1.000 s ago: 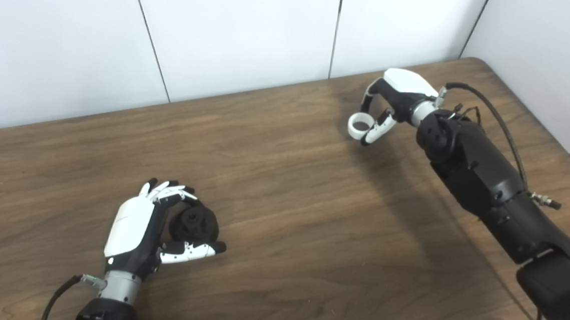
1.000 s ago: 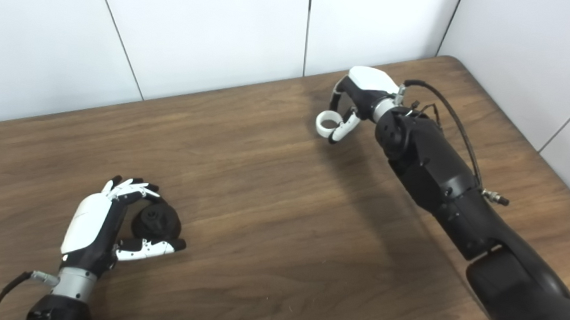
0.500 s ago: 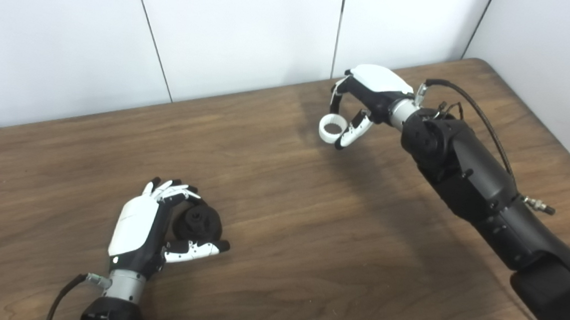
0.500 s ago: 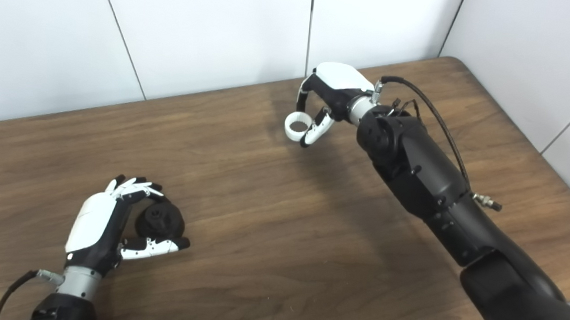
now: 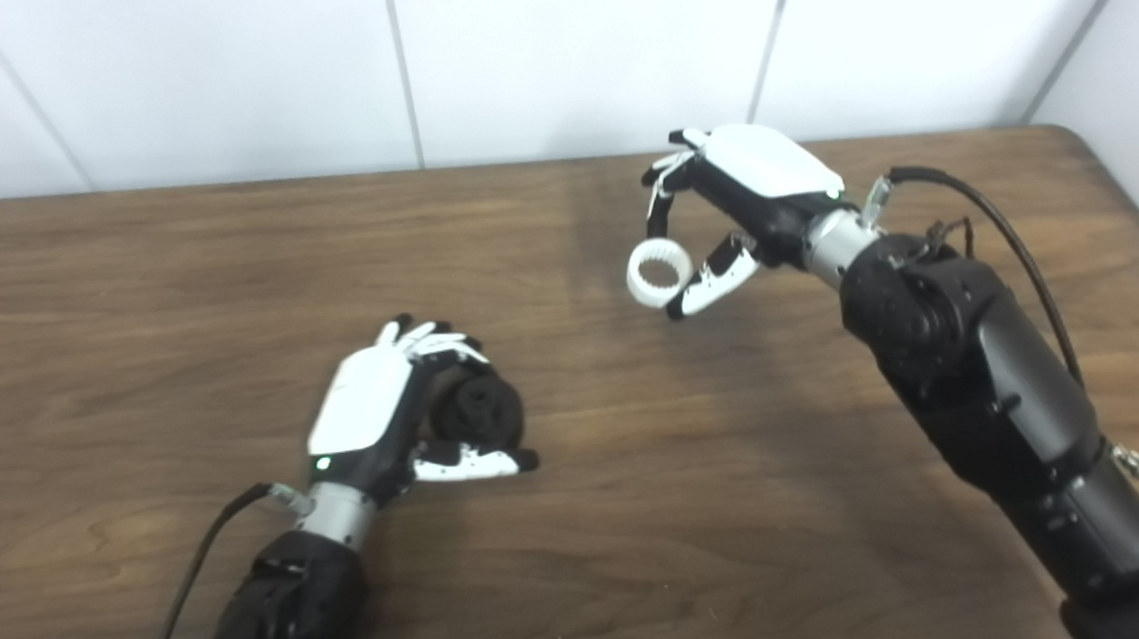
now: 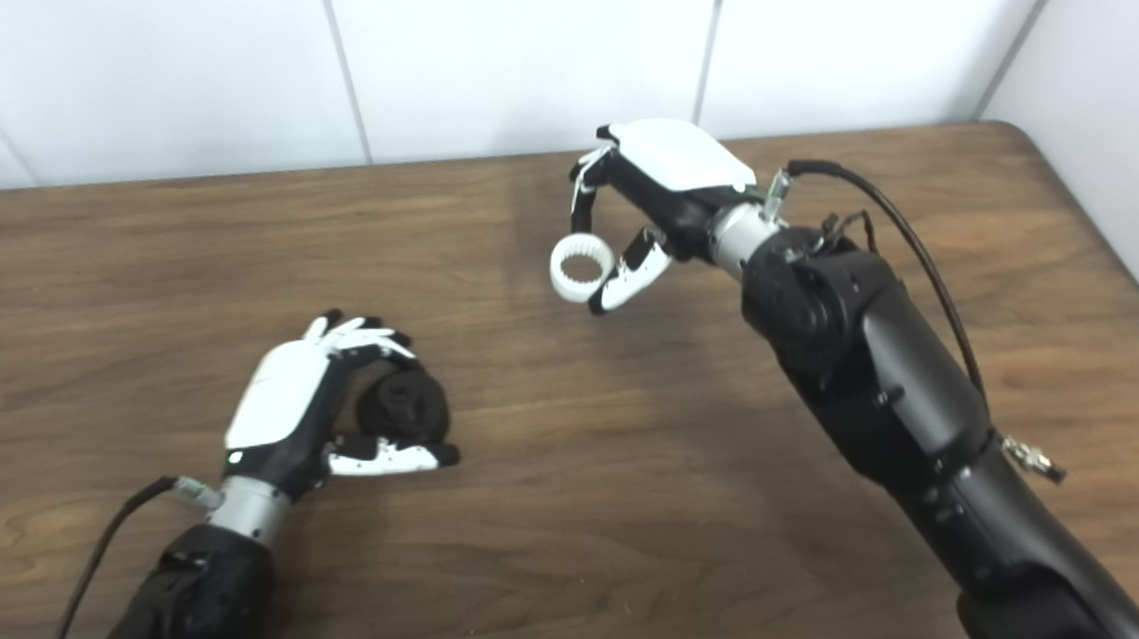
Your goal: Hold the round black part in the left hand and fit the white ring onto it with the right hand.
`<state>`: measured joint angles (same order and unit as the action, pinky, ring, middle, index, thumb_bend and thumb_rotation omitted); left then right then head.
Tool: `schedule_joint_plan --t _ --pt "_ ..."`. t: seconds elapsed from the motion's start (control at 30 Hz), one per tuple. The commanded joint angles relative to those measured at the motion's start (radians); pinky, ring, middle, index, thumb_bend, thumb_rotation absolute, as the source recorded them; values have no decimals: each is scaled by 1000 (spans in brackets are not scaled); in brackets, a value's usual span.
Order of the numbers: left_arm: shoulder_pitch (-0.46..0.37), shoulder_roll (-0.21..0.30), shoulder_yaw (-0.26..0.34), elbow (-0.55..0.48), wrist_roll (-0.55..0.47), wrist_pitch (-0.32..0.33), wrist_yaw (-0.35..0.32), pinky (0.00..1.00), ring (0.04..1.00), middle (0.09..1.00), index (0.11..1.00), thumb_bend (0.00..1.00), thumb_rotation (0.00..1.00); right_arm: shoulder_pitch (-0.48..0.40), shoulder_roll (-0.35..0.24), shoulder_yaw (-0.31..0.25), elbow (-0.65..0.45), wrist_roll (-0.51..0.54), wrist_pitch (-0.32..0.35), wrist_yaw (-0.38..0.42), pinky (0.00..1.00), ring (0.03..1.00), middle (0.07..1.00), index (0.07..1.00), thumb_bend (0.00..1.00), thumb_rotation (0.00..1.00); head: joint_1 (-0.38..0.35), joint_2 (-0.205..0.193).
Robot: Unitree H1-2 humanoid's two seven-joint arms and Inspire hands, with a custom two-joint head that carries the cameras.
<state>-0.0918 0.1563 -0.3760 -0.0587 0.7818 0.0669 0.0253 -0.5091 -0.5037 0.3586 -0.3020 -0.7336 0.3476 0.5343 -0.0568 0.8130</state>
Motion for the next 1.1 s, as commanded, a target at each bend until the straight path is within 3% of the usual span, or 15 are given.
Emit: schedule_joint_plan --t 0.0,0.33,0.6,1.07 --pt "16 3 -16 -1 41 31 -21 1000 889 773 484 523 48 -30 1 -6 -54 -18 -24 2 982 975 838 484 524 135 14 3" --pt "24 -29 -39 -8 80 61 -13 1000 877 764 483 523 48 8 42 2 -123 -13 -48 58 991 978 836 484 524 134 85 9" --pt "29 -43 -39 -12 82 73 -16 1000 873 759 483 523 47 22 80 7 -149 -10 -53 104 1000 982 838 483 524 134 101 15" --pt "23 -59 -44 10 92 79 -5 1000 876 764 483 524 49 24 138 38 -147 -20 -85 115 1000 987 836 484 525 136 109 19"
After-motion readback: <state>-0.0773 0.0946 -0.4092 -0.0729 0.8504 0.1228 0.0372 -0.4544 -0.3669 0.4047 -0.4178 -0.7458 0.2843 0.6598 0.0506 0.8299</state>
